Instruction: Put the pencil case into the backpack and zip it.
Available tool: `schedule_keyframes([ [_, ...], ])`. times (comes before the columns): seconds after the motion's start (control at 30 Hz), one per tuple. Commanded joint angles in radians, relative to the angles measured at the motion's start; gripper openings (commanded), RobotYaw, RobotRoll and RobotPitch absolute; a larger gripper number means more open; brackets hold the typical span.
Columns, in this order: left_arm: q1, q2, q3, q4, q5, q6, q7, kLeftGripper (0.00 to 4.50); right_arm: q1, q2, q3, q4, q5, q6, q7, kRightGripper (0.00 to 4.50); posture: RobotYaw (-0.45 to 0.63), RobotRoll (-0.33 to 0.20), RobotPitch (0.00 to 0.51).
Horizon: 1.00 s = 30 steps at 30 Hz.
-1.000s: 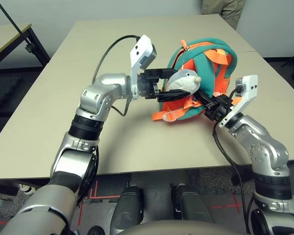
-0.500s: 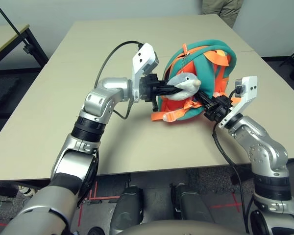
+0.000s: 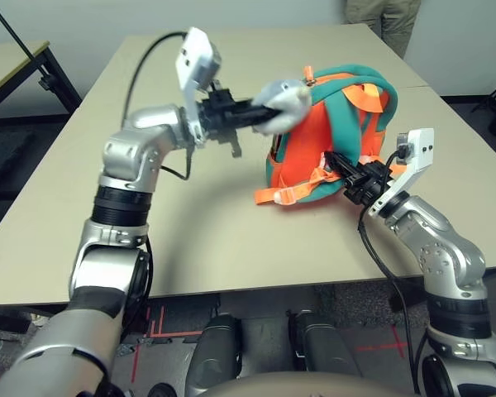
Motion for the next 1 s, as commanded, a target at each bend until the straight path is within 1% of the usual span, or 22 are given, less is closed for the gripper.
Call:
schedule_keyframes([
  [0.03,0.02,0.039,0.031,-0.041,-0.015,0.023,0.009,0.09,-0.008,0.0,0.006,-0.005,0.004,0.003,0.002,0.14,0.08,0.0,0.072],
  [0.2,0.126,0.108,0.032,-0.066,0.003,0.041,0.011,0.09,-0.014,-0.006,0.002,-0.001,0.007,0.007,0.005,0.14,0.08,0.0,0.076],
  [0.27,0.158,0.115,0.04,-0.06,0.001,0.044,0.026,0.09,-0.013,-0.009,0.002,-0.002,0.009,0.009,0.006,0.14,0.08,0.0,0.076],
  [0.4,0.225,0.138,0.008,-0.057,0.045,0.025,0.03,0.09,-0.015,-0.012,0.003,-0.001,0.01,0.014,0.009,0.14,0.08,0.0,0.077],
  [0.67,0.322,0.13,-0.032,-0.025,0.084,0.005,0.037,0.08,-0.027,-0.014,0.003,0.008,0.009,0.016,0.016,0.14,0.09,0.0,0.075],
  [0.87,0.366,0.113,-0.056,0.032,0.097,-0.01,0.033,0.08,-0.028,-0.013,0.004,0.009,0.006,0.016,0.016,0.14,0.08,0.0,0.075],
  [1.0,0.394,0.094,-0.084,0.066,0.095,0.006,0.027,0.08,-0.029,-0.012,0.004,0.008,0.006,0.015,0.015,0.14,0.08,0.0,0.075],
])
